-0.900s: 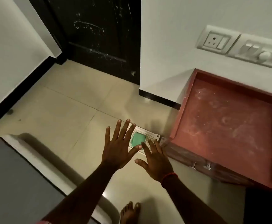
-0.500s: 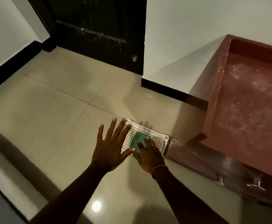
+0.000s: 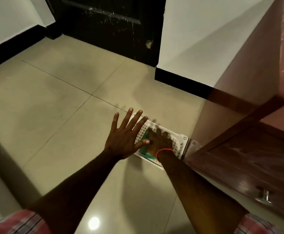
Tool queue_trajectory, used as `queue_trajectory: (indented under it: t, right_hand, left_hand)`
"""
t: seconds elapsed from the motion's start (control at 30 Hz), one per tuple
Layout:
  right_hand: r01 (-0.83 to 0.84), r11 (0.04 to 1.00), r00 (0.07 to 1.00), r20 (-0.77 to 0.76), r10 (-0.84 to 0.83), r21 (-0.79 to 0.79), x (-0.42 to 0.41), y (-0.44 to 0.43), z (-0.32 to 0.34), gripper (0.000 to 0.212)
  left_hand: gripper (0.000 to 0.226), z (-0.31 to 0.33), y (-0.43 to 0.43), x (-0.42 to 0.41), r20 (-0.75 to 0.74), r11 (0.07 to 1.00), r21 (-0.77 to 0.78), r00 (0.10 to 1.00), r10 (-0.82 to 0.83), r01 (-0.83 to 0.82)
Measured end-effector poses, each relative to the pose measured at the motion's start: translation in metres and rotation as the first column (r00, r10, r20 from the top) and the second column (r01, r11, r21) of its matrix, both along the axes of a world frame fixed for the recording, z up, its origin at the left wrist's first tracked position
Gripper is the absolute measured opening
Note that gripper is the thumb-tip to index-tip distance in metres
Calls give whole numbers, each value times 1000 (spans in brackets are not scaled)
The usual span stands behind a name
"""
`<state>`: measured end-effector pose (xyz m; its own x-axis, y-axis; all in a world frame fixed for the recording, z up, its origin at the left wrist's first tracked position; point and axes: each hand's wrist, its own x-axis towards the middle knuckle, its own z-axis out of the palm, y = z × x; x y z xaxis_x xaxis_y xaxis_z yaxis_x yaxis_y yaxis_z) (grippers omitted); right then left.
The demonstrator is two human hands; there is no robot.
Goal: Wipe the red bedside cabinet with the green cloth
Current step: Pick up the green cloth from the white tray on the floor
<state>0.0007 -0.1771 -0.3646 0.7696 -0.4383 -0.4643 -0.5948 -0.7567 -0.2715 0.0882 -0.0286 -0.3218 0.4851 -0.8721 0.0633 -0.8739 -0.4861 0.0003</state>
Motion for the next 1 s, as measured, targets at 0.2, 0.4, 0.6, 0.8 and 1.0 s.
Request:
queue_trajectory:
  t: [0.2,0.4,0.6,0.8,1.0]
  right_hand:
    - [62,998,993,97,-60,-18,-6,1,-16,56]
    - [-34,986,938,335,88,-165,-16,8,13,37]
    - [-31,954,799,565,203,-299,-43,40,83,35]
    - [48,951,628,749,209,-305,-93,53,169,26]
    - [228,907,486,849,208,-353,-137,36,278,25]
  left_hand:
    - [92,-10,-1,0,30,1000,-25,1000,5,-4]
    - [93,2,6,2,67,998,-55,998,18,-14]
    - [94,54,5,10,90,988,-147,995,-41,54]
    - [101,151,-18,-9,232,951,-246,964,-131,188]
    - [96,248,-54,-37,287,863,-393,934,-213,318]
